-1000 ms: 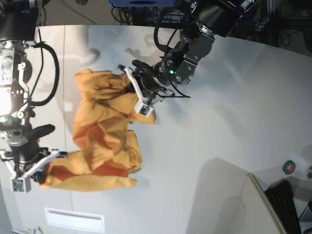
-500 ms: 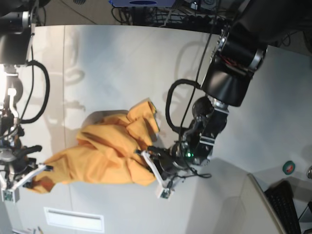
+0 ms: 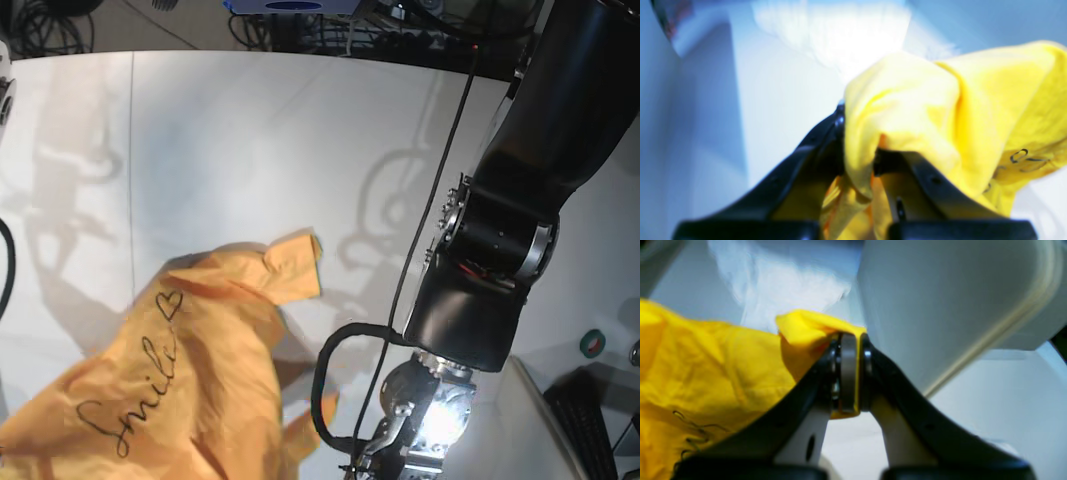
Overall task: Layout the t-shirt on the table in an organized manner, then fold the t-shirt properly
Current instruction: 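Lift the t-shirt with both grippers, shaking it loose, then lay the t-shirt down, stretching it between both grippers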
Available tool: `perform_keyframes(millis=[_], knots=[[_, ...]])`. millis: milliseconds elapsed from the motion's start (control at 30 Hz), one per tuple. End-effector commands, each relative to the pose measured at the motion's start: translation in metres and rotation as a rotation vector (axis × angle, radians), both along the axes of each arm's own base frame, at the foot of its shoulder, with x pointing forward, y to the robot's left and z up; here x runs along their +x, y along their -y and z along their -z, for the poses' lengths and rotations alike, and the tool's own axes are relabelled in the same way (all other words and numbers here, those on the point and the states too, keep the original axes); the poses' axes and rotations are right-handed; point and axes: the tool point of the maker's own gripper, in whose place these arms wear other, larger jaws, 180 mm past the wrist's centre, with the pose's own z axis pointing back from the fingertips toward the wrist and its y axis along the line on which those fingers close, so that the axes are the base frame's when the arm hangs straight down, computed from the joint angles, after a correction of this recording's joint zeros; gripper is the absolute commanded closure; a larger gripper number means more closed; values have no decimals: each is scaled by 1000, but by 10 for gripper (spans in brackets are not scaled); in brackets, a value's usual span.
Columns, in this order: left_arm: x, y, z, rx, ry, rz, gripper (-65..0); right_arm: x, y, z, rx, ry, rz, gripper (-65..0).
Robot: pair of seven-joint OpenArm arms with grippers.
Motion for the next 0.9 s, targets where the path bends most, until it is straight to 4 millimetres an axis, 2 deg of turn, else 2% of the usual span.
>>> perform_keyframes(millis=[0, 33, 67, 100, 200, 267, 333, 400, 533, 633, 733, 867], knots=[[-3, -1, -33, -12, 68, 11, 0, -13, 14, -40, -41, 113, 37, 0], [-12, -3, -36, -10, 68, 16, 0, -27, 17, -46, -51, 140, 51, 0], [-22, -5, -32, 5, 56, 20, 0, -38, 18, -45, -64, 144, 55, 0], [-36, -8, -20, 18, 27, 25, 0, -49, 17, -36, -84, 123, 49, 0], [-80, -21, 19, 73, -41, 42, 0, -78, 9, 21, -71, 3, 33, 0], [-112, -34, 56, 97, -103, 43, 0, -100, 7, 68, -14, -87, 49, 0], [-151, -50, 102, 132, -189, 44, 0, -127, 8, 114, 52, -184, 85, 0], [-194, -71, 159, 180, -318, 40, 0, -155, 2, 163, 113, -301, 105, 0], [-269, -102, 239, 258, -544, 39, 0, -208, -11, 239, 220, -493, 144, 0], [-316, -121, 280, 303, -682, 36, 0, -242, -25, 276, 284, -596, 163, 0], [-343, -131, 309, 322, -781, 25, 0, -263, -33, 303, 336, -666, 182, 0], [-354, -136, 321, 328, -825, 17, 0, -278, -33, 322, 369, -720, 206, 0]])
